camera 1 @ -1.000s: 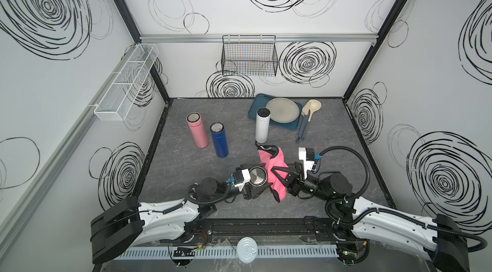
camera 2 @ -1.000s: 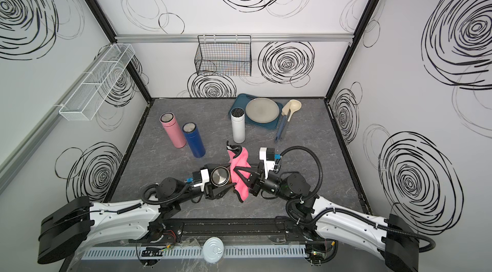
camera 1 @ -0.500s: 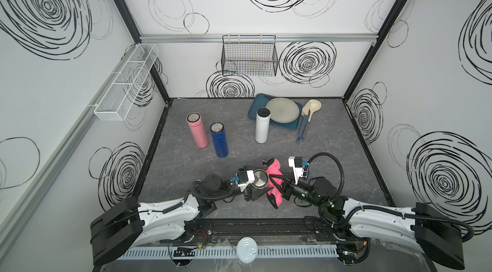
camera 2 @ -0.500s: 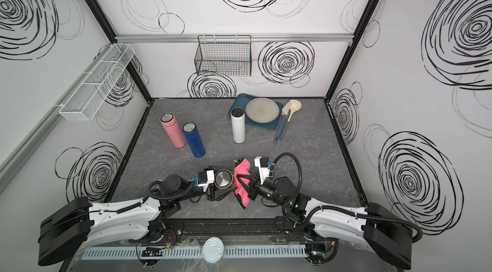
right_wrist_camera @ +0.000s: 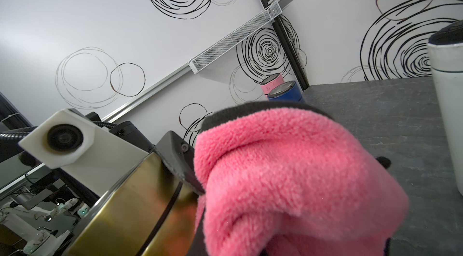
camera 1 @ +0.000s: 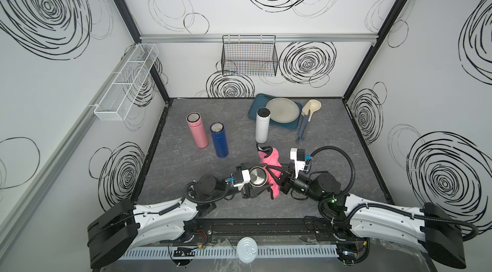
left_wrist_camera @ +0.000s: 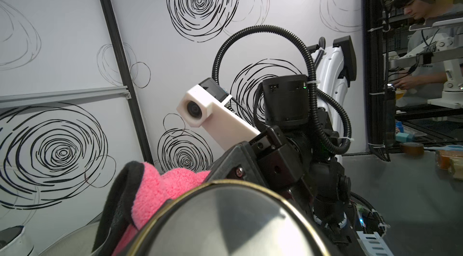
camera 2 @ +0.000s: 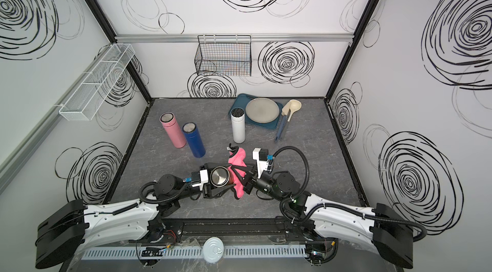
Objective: Wipe the surface of the thermos
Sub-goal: Wipe the dirt from the surface of the thermos.
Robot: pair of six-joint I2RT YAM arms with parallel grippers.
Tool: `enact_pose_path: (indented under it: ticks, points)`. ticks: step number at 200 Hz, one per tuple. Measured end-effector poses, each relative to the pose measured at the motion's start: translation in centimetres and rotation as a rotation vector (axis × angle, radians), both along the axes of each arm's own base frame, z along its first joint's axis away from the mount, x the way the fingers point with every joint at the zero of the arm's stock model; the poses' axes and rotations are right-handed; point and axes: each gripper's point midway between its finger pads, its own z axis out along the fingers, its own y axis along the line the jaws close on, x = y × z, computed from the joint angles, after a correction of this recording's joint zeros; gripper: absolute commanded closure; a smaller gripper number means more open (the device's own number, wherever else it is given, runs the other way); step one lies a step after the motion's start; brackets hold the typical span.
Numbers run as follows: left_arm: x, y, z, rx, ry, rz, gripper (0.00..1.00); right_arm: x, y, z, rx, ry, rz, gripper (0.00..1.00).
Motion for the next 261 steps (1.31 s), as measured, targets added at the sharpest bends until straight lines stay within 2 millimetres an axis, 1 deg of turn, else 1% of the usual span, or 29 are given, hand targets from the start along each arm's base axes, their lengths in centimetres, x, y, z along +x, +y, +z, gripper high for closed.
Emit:
enact_pose_path:
  ticks: [7, 25, 32, 34, 35, 46, 57, 66, 74, 91, 92, 101, 116, 129, 141, 155, 165, 176, 186, 195, 202, 214, 224, 237, 240, 253, 254, 255, 261]
  points:
    - [0.2, -0.1, -0.6, 0.02, 0.013, 0.002, 1.0, 0.3, 0.1, -0.9, -0.009, 0.018, -0.011, 1.0]
    - [0.3, -0.4, -2.0, 0.069, 0.046, 0.001, 1.0, 0.9, 0.0, -4.3, -0.056, 0.081, -0.041, 1.0]
    - [0.3, -0.4, -2.5, 0.088, 0.059, -0.001, 1.0, 1.0, -0.1, -6.4, -0.097, 0.115, -0.047, 1.0]
    - [0.3, -0.5, -2.6, 0.091, 0.061, -0.002, 1.0, 1.1, -0.1, -6.5, -0.1, 0.119, -0.047, 1.0]
    - [0.3, -0.5, -2.6, 0.092, 0.062, -0.002, 1.0, 1.1, -0.2, -7.1, -0.112, 0.13, -0.049, 1.0]
    - [0.3, -0.5, -2.8, 0.097, 0.065, -0.004, 1.0, 1.0, -0.6, -9.2, -0.159, 0.168, -0.05, 1.0]
    - [0.2, -0.5, -2.6, 0.091, 0.061, -0.005, 1.0, 0.9, -0.9, -9.9, -0.173, 0.188, -0.047, 1.0]
    - [0.2, -0.5, -2.3, 0.081, 0.056, -0.004, 1.0, 0.9, -1.0, -9.5, -0.164, 0.186, -0.043, 1.0]
    - [0.2, -0.4, -1.9, 0.067, 0.047, -0.001, 1.0, 0.8, -1.2, -8.7, -0.146, 0.177, -0.038, 1.0]
    - [0.1, -0.1, -0.8, 0.028, 0.022, 0.005, 1.0, 0.5, -1.3, -5.7, -0.08, 0.133, -0.017, 1.0]
    - [0.1, -0.1, -0.7, 0.026, 0.02, 0.005, 1.0, 0.4, -1.3, -5.3, -0.069, 0.126, -0.013, 1.0]
    - [0.0, 0.1, -0.2, 0.009, 0.009, 0.008, 1.0, 0.1, -1.2, -3.3, -0.026, 0.096, 0.007, 1.0]
    - [0.0, 0.2, 0.3, -0.009, -0.003, 0.009, 1.0, -0.4, -0.9, -0.5, 0.035, 0.05, 0.041, 1.0]
    - [0.0, 0.3, 0.5, -0.018, -0.009, 0.011, 1.0, -0.6, -0.8, 0.5, 0.062, 0.029, 0.056, 1.0]
    - [-0.1, 0.3, 0.6, -0.02, -0.01, 0.012, 1.0, -0.5, -0.7, 0.3, 0.063, 0.03, 0.054, 1.0]
    - [-0.1, 0.4, 0.6, -0.02, -0.009, 0.014, 1.0, 0.0, -0.8, -1.2, 0.044, 0.053, 0.038, 1.0]
    - [-0.1, 0.5, 0.6, -0.022, -0.01, 0.016, 1.0, 0.5, -1.0, -3.2, 0.012, 0.087, 0.019, 1.0]
    - [-0.2, 0.6, 0.7, -0.024, -0.011, 0.016, 1.0, 1.1, -1.5, -6.5, -0.05, 0.15, -0.009, 1.0]
    - [-0.2, 0.6, 0.6, -0.024, -0.011, 0.015, 1.0, 1.4, -2.0, -9.2, -0.107, 0.199, -0.03, 1.0]
    - [-0.3, 0.6, 0.6, -0.023, -0.01, 0.014, 1.0, 1.4, -2.2, -10.3, -0.136, 0.225, -0.035, 1.0]
    - [-0.3, 0.5, 0.5, -0.021, -0.009, 0.012, 1.0, 1.4, -2.2, -10.4, -0.138, 0.228, -0.034, 1.0]
    - [-0.4, 0.6, 0.8, -0.031, -0.016, 0.011, 1.0, 1.3, -2.3, -9.6, -0.126, 0.217, -0.033, 1.0]
    - [-0.4, 0.7, 1.1, -0.04, -0.022, 0.011, 1.0, 1.2, -2.2, -8.2, -0.101, 0.192, -0.026, 1.0]
    - [-0.4, 0.7, 1.3, -0.05, -0.028, 0.011, 1.0, 0.5, -2.0, -5.2, -0.037, 0.138, 0.007, 1.0]
    - [-0.4, 0.7, 1.3, -0.051, -0.029, 0.011, 1.0, 0.3, -1.9, -4.1, -0.015, 0.12, 0.017, 1.0]
    - [-0.4, 0.6, 1.2, -0.052, -0.03, 0.01, 1.0, -0.4, -1.8, -0.9, 0.054, 0.064, 0.052, 1.0]
    - [-0.4, 0.6, 1.2, -0.052, -0.029, 0.01, 1.0, -0.4, -1.8, -0.9, 0.054, 0.064, 0.052, 1.0]
    - [-0.4, 0.6, 1.2, -0.052, -0.029, 0.01, 1.0, -0.5, -1.8, -0.4, 0.064, 0.053, 0.056, 1.0]
    - [-0.5, 0.5, 1.2, -0.051, -0.028, 0.008, 1.0, -0.8, -1.9, 0.7, 0.087, 0.031, 0.067, 1.0]
